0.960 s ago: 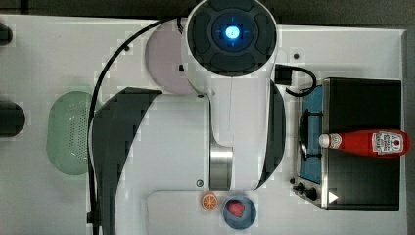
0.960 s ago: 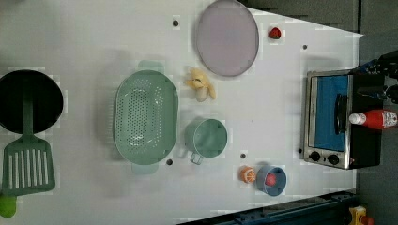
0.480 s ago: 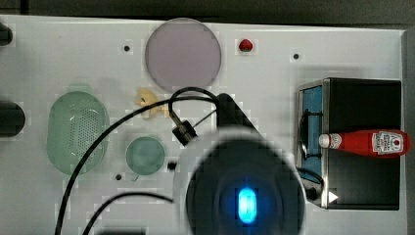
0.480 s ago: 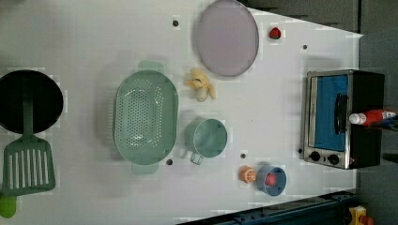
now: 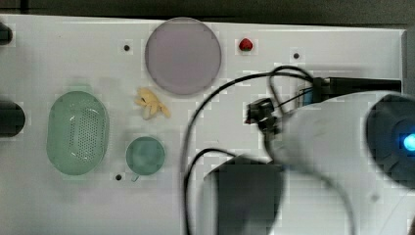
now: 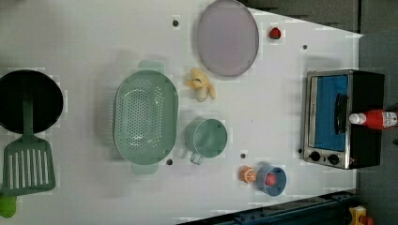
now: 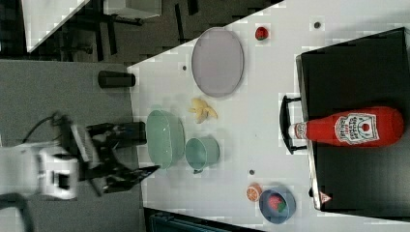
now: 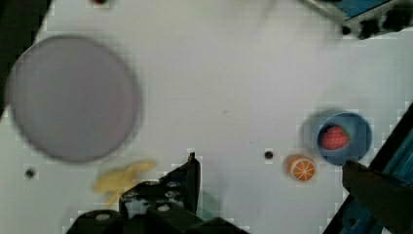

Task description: Pick Ketchup from oven and place it on table.

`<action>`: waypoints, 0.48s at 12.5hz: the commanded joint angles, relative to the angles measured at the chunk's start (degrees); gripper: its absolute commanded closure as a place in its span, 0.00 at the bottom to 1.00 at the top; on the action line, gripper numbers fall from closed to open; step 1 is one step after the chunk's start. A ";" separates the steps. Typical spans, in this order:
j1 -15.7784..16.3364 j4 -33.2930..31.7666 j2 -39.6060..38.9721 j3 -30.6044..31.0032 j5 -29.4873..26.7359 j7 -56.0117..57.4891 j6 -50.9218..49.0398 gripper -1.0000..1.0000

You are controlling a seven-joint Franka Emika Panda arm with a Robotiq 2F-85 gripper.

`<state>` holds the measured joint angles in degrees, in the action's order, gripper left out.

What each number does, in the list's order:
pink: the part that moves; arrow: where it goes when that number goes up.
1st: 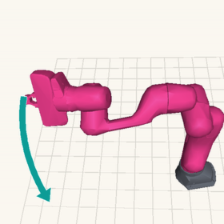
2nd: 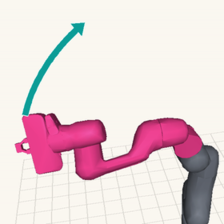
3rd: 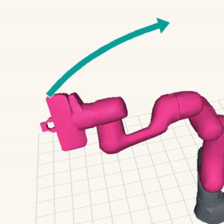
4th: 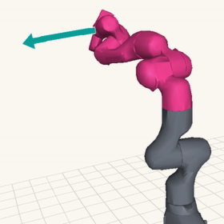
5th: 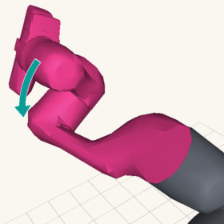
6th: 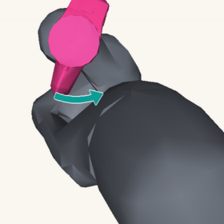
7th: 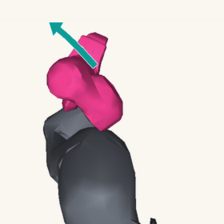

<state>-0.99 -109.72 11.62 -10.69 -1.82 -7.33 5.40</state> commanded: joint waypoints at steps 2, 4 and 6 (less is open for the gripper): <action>-3.94 -0.33 -4.29 -9.79 -0.28 -1.62 6.04 0.00; -4.25 -0.30 -7.38 -14.11 -0.24 -1.61 10.22 0.00; -4.35 -0.24 -11.84 -19.07 -0.22 -1.60 19.32 0.00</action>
<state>-5.37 -111.79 1.85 -29.82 -2.21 -7.51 19.21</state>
